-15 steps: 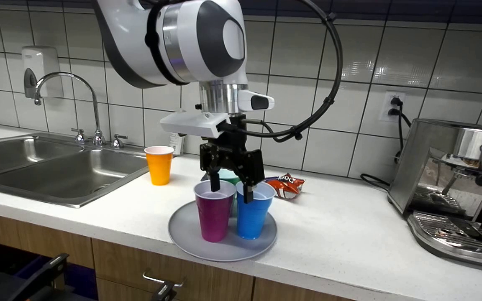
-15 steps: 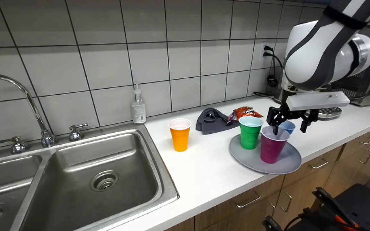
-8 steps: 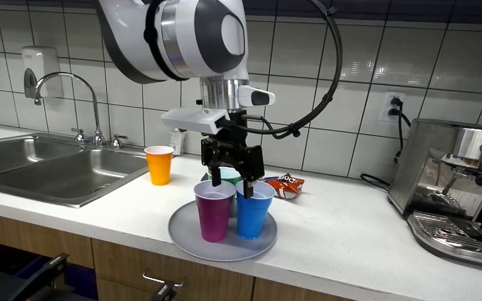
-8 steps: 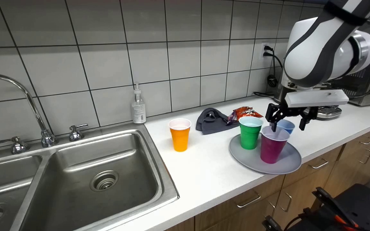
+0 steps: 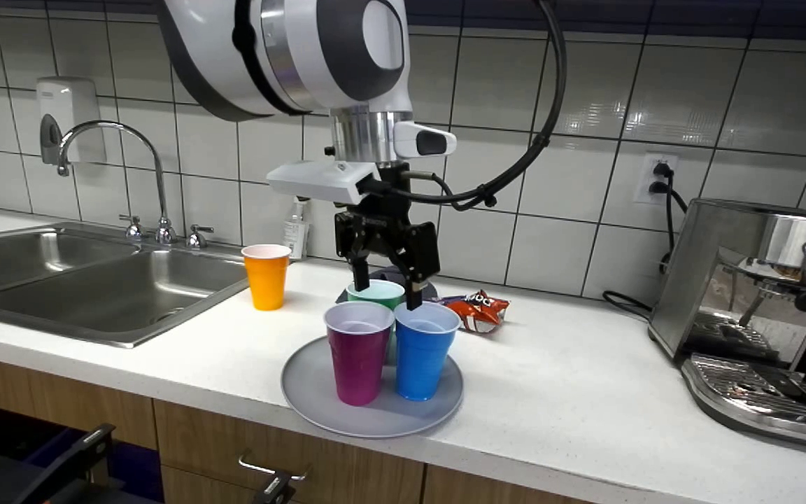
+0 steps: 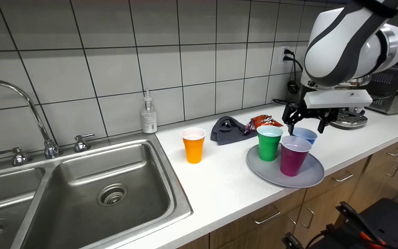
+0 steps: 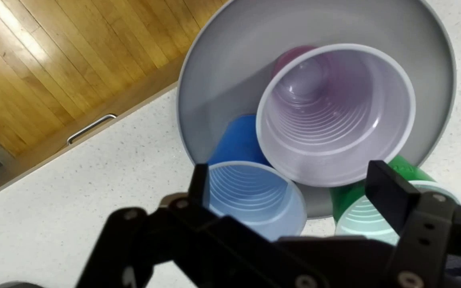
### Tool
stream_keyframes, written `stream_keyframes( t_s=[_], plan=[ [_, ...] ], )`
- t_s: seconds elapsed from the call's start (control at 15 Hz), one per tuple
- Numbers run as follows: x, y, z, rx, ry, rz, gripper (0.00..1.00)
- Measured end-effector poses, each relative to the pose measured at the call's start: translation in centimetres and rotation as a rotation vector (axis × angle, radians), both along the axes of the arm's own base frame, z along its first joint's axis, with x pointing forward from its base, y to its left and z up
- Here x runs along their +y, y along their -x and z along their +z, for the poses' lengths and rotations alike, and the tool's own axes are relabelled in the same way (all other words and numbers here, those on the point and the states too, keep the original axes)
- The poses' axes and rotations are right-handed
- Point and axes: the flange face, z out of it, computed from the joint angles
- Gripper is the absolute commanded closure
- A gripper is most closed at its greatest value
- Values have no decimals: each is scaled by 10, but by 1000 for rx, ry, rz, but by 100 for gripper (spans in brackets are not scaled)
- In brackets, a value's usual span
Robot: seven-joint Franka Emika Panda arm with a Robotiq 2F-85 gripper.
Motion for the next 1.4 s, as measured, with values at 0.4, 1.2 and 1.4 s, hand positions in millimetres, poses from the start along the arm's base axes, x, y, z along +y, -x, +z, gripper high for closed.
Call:
stream_keyframes(
  t_s=[0.4,1.2,1.4],
  plan=[
    [22,-10,13,-28,15,60,0],
    [91,-26,20,-41,29,228,0],
    [106,-28,20,-42,24,252,0]
  ],
)
